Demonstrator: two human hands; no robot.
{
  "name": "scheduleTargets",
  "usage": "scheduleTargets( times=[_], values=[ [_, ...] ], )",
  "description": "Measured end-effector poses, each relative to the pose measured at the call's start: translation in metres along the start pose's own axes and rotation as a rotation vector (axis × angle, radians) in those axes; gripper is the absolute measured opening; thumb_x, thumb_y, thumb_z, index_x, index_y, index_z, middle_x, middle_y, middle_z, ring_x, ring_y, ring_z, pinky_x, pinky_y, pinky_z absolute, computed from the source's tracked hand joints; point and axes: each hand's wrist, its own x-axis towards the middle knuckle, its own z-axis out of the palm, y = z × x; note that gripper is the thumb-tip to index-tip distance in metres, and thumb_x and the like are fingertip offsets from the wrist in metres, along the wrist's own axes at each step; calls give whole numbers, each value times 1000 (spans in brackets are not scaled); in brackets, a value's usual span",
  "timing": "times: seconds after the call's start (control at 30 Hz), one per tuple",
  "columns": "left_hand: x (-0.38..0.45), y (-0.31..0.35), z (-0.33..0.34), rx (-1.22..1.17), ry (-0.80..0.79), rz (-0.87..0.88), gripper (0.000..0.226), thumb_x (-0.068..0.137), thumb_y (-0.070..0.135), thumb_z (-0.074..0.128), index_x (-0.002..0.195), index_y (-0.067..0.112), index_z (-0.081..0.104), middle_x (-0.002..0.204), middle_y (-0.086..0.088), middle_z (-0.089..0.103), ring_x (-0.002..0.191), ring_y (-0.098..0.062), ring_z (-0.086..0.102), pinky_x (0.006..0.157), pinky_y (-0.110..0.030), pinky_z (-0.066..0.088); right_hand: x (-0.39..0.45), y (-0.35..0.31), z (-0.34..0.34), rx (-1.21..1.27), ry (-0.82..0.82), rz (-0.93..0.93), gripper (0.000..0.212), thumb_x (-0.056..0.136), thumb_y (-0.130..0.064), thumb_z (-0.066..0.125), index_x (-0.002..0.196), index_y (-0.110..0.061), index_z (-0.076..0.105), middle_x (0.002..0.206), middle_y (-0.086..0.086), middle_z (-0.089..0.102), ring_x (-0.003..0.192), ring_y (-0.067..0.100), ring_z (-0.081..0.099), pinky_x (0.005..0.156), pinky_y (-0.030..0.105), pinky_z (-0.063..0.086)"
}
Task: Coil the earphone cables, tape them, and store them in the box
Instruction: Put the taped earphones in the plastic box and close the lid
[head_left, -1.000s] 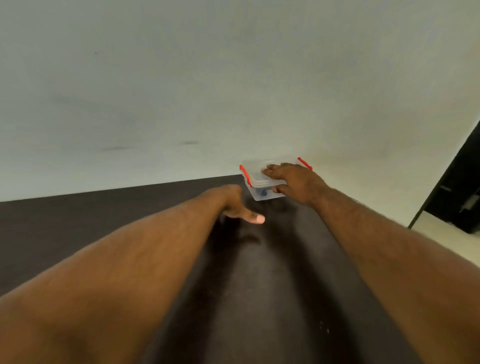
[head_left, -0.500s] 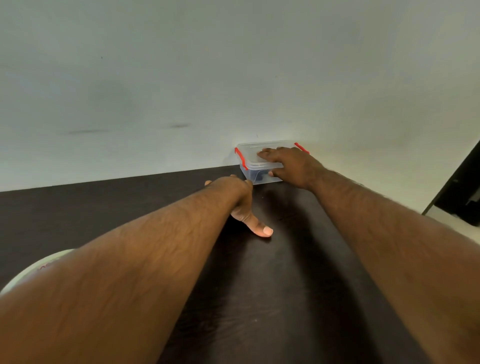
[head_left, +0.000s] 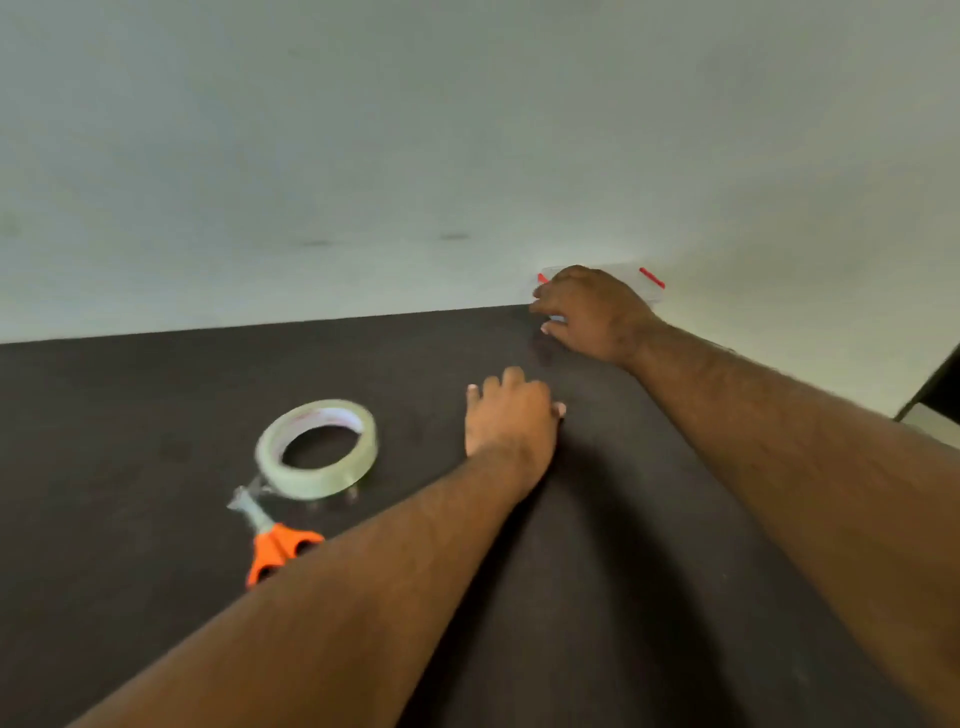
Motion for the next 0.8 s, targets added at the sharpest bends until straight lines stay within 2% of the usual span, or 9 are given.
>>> scheduleTargets(
  times=[0.07, 0.17, 0.23, 0.33, 0.47, 0.57, 0.7, 0.77, 0.8],
  values=[
    [-44, -14, -10, -3, 25, 44, 33, 95, 40, 49, 109, 15, 65, 119, -8, 55, 113, -31, 52, 103, -45, 38, -9, -33, -12, 71, 10, -32, 19, 88, -25, 61, 100, -15, 71, 102, 5, 70, 103, 27, 59, 92, 42, 47],
    [-118, -57, -38, 96, 121, 65, 27, 92, 41, 52, 108, 24, 66, 125, 0, 53, 116, -26, 47, 96, -40, 38, -26, -89, -25, 220, 37, -84, 19, 89, -24, 62, 103, -17, 73, 107, 0, 71, 106, 22, 62, 95, 42, 45],
    [-165, -89, -55, 140, 171, -5, 29, 92, 44, 52, 114, 29, 63, 131, 4, 48, 119, -24, 44, 96, -39, 37, -35, -126, -27, 360, 36, -127, 23, 87, -22, 66, 108, -15, 73, 114, 1, 70, 109, 21, 62, 96, 37, 46],
    [-213, -133, -71, 167, 117, -154, 35, 94, 50, 46, 125, 37, 55, 135, 9, 45, 120, -22, 42, 97, -37, 38, -44, -181, -21, 476, -18, -184, 34, 85, -19, 69, 118, -15, 68, 126, 2, 64, 117, 18, 57, 100, 34, 44],
    [-234, -157, -70, 130, 89, -134, 33, 97, 50, 41, 121, 32, 57, 113, 11, 59, 105, -19, 51, 87, -33, 41, -44, -233, -13, 531, -151, -181, 48, 85, -22, 66, 132, -24, 56, 140, -6, 53, 127, 16, 50, 104, 36, 42],
    [-237, -160, -65, 110, 151, -149, 30, 96, 49, 44, 111, 28, 60, 104, 9, 62, 100, -17, 53, 85, -31, 42, -44, -249, -1, 454, -225, -68, 47, 88, -30, 60, 134, -32, 52, 142, -5, 52, 128, 24, 50, 102, 39, 43],
    [-235, -158, -65, 39, 231, -227, 26, 93, 49, 50, 86, 24, 51, 93, 7, 62, 91, -18, 54, 75, -30, 40, -47, -256, 10, 458, -178, 45, 31, 90, -26, 55, 120, -29, 60, 124, -3, 63, 114, 29, 59, 90, 39, 50],
    [-234, -160, -66, 17, 271, -273, 25, 92, 46, 52, 89, 21, 55, 98, 5, 58, 92, -18, 52, 75, -30, 42, -50, -261, 13, 460, -143, 65, 24, 91, -25, 52, 113, -27, 61, 119, -2, 64, 108, 29, 60, 84, 38, 49],
    [-234, -162, -66, 5, 286, -281, 23, 93, 42, 53, 95, 20, 59, 104, 4, 55, 96, -19, 51, 78, -32, 44, -53, -263, 14, 458, -127, 75, 26, 92, -25, 51, 116, -26, 60, 121, -2, 62, 109, 28, 59, 84, 38, 49]
  ],
)
